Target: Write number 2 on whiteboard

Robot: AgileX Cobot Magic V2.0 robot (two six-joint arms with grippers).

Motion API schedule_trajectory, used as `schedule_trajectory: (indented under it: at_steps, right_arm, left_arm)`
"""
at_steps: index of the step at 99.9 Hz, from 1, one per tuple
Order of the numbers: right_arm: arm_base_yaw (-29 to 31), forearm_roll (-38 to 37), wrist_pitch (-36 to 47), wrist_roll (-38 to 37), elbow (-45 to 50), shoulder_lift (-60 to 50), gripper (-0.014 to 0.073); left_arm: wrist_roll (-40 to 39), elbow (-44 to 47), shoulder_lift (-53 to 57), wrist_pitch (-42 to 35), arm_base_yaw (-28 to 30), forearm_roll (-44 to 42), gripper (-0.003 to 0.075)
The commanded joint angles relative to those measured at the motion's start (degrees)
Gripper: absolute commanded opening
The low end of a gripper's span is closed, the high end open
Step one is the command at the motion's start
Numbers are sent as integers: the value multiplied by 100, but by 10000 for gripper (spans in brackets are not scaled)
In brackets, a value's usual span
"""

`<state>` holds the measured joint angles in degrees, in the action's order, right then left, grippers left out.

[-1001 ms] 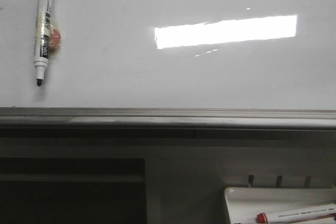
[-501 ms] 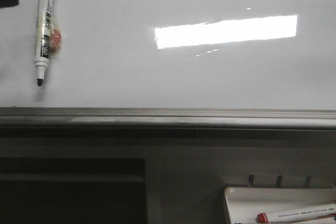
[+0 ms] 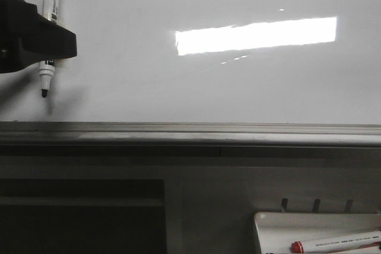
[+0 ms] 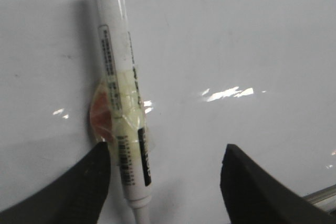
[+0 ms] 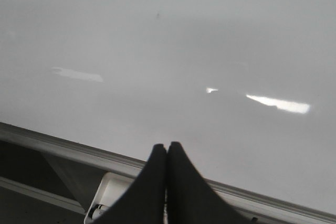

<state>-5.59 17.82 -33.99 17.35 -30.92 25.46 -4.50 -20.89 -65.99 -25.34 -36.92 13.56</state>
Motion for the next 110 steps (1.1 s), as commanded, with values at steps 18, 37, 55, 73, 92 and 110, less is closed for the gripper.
schedule_trajectory:
  at_steps: [18,37,55,73,92,110]
  right_arm:
    - [-3,228,519,73,-133,75,-60]
    - [-3,230,519,73,-133,75,-60]
    - [-3,230,496,73,-133,75,-60]
    - [-123,282,403,73,-133,75,-60]
    - [-1086,421,273,95,-146,327,-60]
    - [-2504,421,378,164,-273,1105,-54]
  left_arm:
    - [-62,-297,-309,-438,-63,524,379]
    - [-62,-297,-473,-448,-63,581,227]
    - [-62,-297,-484,-503,-63,536,-20]
    - [-62,-297,-469,-503,-63,319,-20]
    - [-62,-297,-25,-340,-63,-1356,-20]
    - [-62,-297,688,427,-154,-2730,-20]
